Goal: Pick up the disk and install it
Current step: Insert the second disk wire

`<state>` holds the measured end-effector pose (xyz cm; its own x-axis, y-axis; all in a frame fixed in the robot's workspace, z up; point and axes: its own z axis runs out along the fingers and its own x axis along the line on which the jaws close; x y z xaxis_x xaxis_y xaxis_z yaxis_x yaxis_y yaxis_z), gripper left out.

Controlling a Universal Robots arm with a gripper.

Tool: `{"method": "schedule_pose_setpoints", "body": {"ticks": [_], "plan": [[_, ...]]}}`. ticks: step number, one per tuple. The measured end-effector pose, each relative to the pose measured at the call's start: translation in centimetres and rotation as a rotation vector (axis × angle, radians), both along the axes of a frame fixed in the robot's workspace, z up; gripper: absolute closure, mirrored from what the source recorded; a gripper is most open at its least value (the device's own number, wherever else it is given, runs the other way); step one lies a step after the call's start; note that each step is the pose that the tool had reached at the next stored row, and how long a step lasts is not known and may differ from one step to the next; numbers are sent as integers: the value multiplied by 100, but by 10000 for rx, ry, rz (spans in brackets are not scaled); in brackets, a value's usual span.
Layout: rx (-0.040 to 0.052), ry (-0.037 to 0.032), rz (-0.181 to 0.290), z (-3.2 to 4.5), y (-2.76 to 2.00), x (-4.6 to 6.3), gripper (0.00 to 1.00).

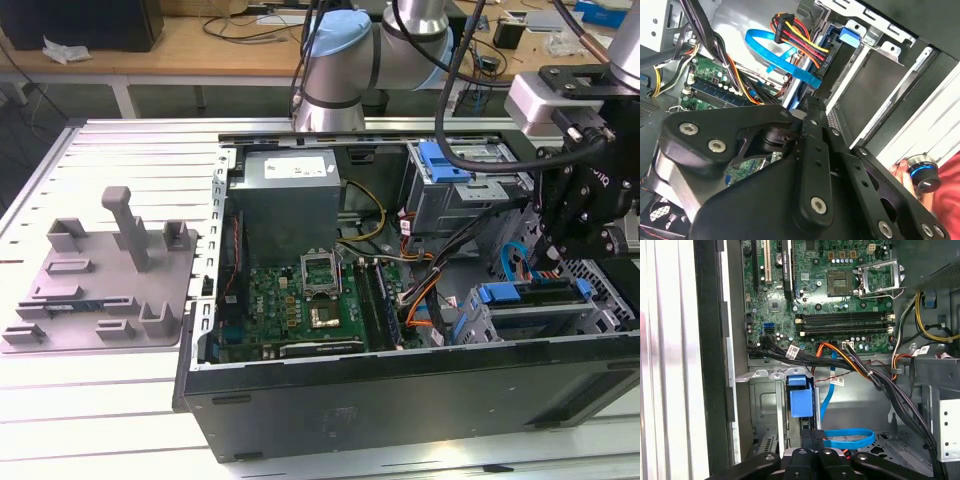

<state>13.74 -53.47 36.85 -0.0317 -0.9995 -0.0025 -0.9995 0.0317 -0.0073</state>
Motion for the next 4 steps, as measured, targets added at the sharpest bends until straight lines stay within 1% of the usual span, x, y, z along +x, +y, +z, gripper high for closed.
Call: {"method": "schedule_pose_setpoints", "body": {"ticks": [4], "plan": [[1,0,0,0,0,0,89]]}}
